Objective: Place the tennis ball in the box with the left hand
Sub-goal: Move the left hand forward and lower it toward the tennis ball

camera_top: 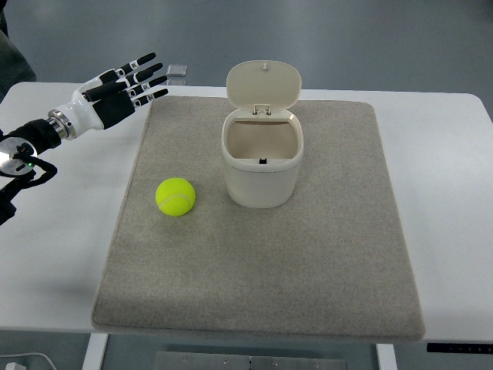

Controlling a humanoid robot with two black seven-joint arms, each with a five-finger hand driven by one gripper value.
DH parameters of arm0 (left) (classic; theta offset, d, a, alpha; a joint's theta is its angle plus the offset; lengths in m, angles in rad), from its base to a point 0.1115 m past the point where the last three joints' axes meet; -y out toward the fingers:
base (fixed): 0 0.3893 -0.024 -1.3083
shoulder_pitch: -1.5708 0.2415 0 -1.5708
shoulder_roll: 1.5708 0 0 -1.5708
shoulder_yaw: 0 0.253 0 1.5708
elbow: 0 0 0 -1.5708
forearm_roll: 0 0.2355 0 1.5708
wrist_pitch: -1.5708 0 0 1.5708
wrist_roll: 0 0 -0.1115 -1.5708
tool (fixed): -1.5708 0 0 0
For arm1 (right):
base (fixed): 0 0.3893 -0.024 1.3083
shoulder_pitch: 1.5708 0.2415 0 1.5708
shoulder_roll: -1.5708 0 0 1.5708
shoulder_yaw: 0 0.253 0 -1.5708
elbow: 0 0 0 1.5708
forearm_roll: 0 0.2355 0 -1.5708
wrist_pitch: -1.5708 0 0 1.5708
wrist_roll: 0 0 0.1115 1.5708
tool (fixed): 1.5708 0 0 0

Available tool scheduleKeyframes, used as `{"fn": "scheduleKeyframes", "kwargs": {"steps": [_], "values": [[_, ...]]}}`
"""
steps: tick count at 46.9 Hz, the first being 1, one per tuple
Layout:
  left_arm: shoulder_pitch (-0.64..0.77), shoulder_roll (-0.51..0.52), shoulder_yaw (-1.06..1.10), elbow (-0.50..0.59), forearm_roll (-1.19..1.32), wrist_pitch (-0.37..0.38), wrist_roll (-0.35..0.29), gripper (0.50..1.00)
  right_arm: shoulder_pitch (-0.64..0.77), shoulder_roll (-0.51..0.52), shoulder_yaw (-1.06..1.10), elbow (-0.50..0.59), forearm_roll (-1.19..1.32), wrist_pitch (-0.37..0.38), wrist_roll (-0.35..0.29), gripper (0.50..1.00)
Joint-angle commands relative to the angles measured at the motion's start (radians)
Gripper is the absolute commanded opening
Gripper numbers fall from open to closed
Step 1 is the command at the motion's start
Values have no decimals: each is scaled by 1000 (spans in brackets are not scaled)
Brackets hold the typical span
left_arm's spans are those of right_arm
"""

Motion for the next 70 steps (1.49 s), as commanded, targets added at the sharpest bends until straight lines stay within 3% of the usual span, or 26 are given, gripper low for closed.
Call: {"fn": "scheduleKeyframes", "kwargs": {"steps": [1, 21, 28, 36, 49, 52, 64, 70], "values": [[0, 0, 2, -2, 2, -1, 0, 992, 0, 0, 0, 0, 0, 0, 0, 938], [-52, 9, 4, 13, -12, 1, 0, 992, 0, 0, 0, 0, 0, 0, 0, 938], [-57, 6, 11, 23, 3, -58, 0, 992, 0, 0, 0, 0, 0, 0, 0, 940], [-55, 18, 13, 17, 34, -58, -2, 992, 0, 0, 0, 0, 0, 0, 0, 938], [-95, 103, -1, -63, 391, -58, -9, 992, 0, 0, 0, 0, 0, 0, 0, 940], [-95, 127, -2, -103, 477, -58, -40, 992, 0, 0, 0, 0, 0, 0, 0, 938], [-94, 213, 1, -263, 857, -58, -274, 975, 0, 0, 0, 0, 0, 0, 0, 938], [-84, 251, 11, -367, 1012, -58, -339, 969, 0, 0, 0, 0, 0, 0, 0, 938]]}}
